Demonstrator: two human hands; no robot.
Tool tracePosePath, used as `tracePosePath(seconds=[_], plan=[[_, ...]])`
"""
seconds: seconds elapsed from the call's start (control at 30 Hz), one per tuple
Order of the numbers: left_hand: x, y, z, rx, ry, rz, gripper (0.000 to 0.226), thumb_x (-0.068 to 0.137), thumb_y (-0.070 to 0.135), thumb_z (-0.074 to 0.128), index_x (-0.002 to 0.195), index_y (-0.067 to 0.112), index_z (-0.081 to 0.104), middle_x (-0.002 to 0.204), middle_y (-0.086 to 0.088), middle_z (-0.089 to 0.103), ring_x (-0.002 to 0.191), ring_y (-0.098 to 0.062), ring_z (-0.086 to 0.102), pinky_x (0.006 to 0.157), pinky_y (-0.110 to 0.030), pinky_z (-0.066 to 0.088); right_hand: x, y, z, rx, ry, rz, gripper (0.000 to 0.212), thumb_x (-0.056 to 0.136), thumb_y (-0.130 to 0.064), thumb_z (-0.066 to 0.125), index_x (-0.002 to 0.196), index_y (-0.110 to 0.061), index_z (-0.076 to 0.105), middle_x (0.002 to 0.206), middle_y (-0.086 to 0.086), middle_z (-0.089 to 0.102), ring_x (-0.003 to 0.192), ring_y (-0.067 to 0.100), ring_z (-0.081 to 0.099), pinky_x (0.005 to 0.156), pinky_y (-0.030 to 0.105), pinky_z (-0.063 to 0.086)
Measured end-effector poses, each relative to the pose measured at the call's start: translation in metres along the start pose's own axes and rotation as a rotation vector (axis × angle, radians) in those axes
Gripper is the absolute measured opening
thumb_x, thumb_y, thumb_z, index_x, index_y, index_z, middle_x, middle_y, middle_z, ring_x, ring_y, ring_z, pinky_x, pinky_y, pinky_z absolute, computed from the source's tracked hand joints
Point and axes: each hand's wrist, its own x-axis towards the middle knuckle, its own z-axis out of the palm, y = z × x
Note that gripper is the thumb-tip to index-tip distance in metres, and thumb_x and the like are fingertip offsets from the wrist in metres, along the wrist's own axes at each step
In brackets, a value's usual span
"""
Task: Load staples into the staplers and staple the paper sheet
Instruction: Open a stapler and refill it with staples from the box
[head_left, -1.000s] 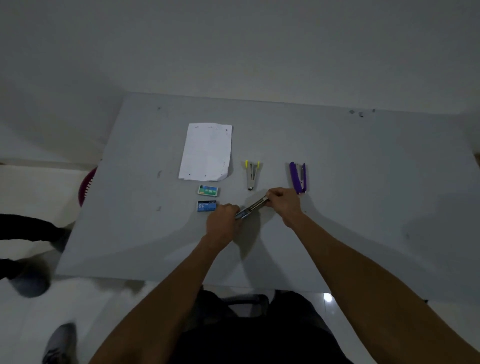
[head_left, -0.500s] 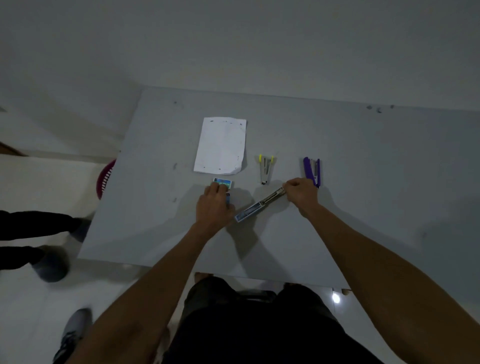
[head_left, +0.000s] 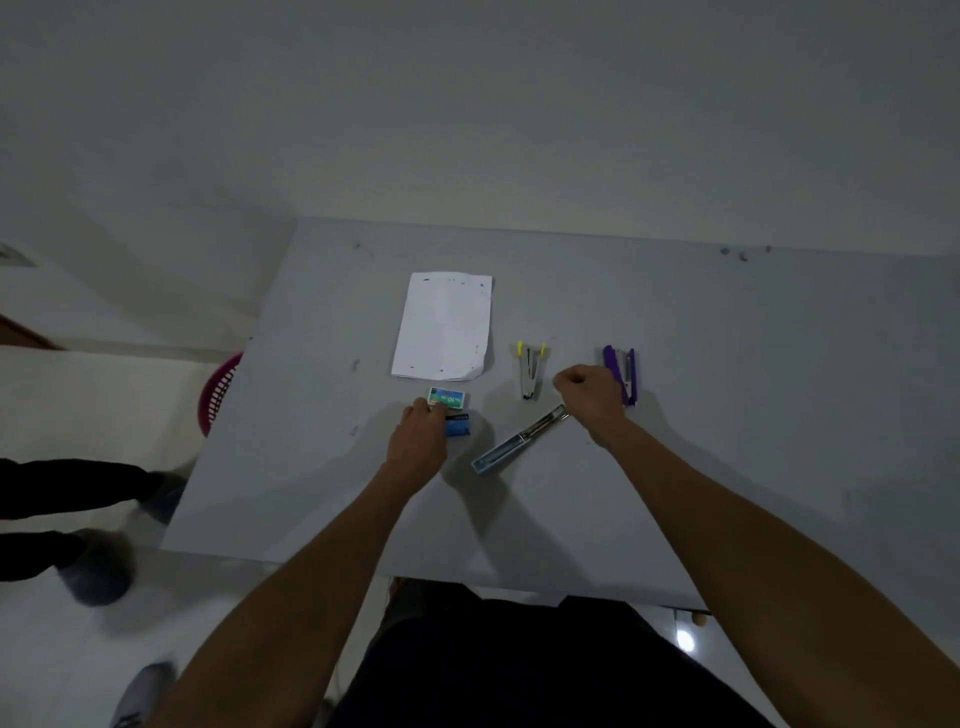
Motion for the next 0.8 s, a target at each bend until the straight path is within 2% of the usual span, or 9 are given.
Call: tracePosePath(seconds=[0.13, 0.23, 0.3, 0.4, 0.47, 0.5, 0.57, 0.63, 0.8], plan=[[0.009, 0.022, -0.013, -0.158, 0.062, 0.075, 0.031, 0.088, 0.010, 0.058, 0.119, 0.008, 0.055, 0.116, -0.019, 0.060, 0.104, -0.033, 0.058, 0.087, -0.036, 0.046, -0.002, -0.011, 0.002, 0.187, -0.207, 0.049, 0.011, 0.086, -0.012, 0.061, 0.079, -0.014, 0.069, 0.074, 0.007, 0.065, 0.065, 0.018, 0.060, 0.060, 0.031, 0.053], [0.015, 0.047, -0.026, -0.273, 0.124, 0.132, 0.025, 0.087, 0.009, 0.059, 0.112, 0.005, 0.059, 0.106, -0.020, 0.067, 0.095, -0.035, 0.063, 0.077, -0.034, 0.048, -0.007, -0.021, 0.001, 0.244, -0.354, 0.054, 0.014, 0.085, -0.013, 0.067, 0.098, -0.009, 0.069, 0.087, 0.013, 0.070, 0.073, 0.024, 0.067, 0.069, 0.034, 0.058], [0.018, 0.063, -0.032, -0.324, 0.148, 0.151, 0.023, 0.087, 0.009, 0.060, 0.110, 0.005, 0.059, 0.102, -0.019, 0.068, 0.092, -0.034, 0.064, 0.071, -0.030, 0.045, -0.010, -0.028, -0.001, 0.248, -0.397, 0.037, 0.023, 0.084, -0.009, 0.068, 0.107, -0.007, 0.067, 0.094, 0.016, 0.070, 0.077, 0.028, 0.070, 0.071, 0.034, 0.060], [0.025, 0.078, -0.039, -0.441, 0.174, 0.149, 0.024, 0.084, 0.007, 0.063, 0.108, 0.005, 0.060, 0.098, -0.017, 0.069, 0.086, -0.028, 0.064, 0.067, -0.022, 0.041, -0.010, -0.032, -0.004, 0.362, -0.357, 0.054, 0.023, 0.084, -0.003, 0.067, 0.106, -0.004, 0.067, 0.096, 0.020, 0.069, 0.072, 0.026, 0.070, 0.066, 0.029, 0.060], [0.028, 0.083, -0.041, -0.582, 0.178, 0.121, 0.028, 0.081, 0.009, 0.068, 0.108, 0.006, 0.061, 0.091, -0.013, 0.068, 0.077, -0.022, 0.061, 0.063, -0.016, 0.040, -0.008, -0.033, -0.010, 0.448, -0.328, 0.080, 0.024, 0.083, -0.001, 0.068, 0.107, 0.000, 0.066, 0.095, 0.021, 0.069, 0.070, 0.026, 0.069, 0.067, 0.029, 0.060], [0.029, 0.085, -0.043, -0.683, 0.164, 0.091, 0.031, 0.080, 0.011, 0.071, 0.108, 0.008, 0.060, 0.087, -0.011, 0.067, 0.073, -0.022, 0.062, 0.066, -0.019, 0.046, -0.007, -0.032, -0.013, 0.480, -0.327, 0.092, 0.024, 0.083, -0.001, 0.068, 0.107, 0.001, 0.066, 0.094, 0.021, 0.069, 0.071, 0.026, 0.069, 0.067, 0.029, 0.060], [0.029, 0.088, -0.046, -0.912, 0.115, 0.004, 0.032, 0.078, 0.013, 0.073, 0.106, 0.010, 0.057, 0.080, -0.012, 0.067, 0.068, -0.026, 0.066, 0.072, -0.038, 0.059, -0.006, -0.033, -0.018, 0.520, -0.345, 0.104, 0.022, 0.084, 0.000, 0.067, 0.106, -0.001, 0.065, 0.094, 0.019, 0.069, 0.073, 0.027, 0.068, 0.072, 0.031, 0.060], [0.030, 0.091, -0.046, -1.062, 0.084, -0.076, 0.030, 0.078, 0.010, 0.073, 0.099, 0.009, 0.051, 0.077, -0.014, 0.067, 0.065, -0.026, 0.066, 0.074, -0.047, 0.059, -0.007, -0.035, -0.021, 0.535, -0.358, 0.100, 0.017, 0.084, -0.001, 0.068, 0.101, -0.005, 0.066, 0.094, 0.017, 0.070, 0.076, 0.026, 0.068, 0.075, 0.032, 0.060], [0.033, 0.097, -0.047, -1.315, 0.051, -0.223, 0.023, 0.076, -0.001, 0.075, 0.079, 0.006, 0.052, 0.090, -0.023, 0.067, 0.077, -0.028, 0.068, 0.074, -0.036, 0.061, -0.004, -0.034, -0.024, 0.566, -0.389, 0.105, 0.013, 0.084, -0.004, 0.069, 0.095, -0.010, 0.068, 0.096, 0.017, 0.071, 0.081, 0.028, 0.069, 0.081, 0.036, 0.058]])
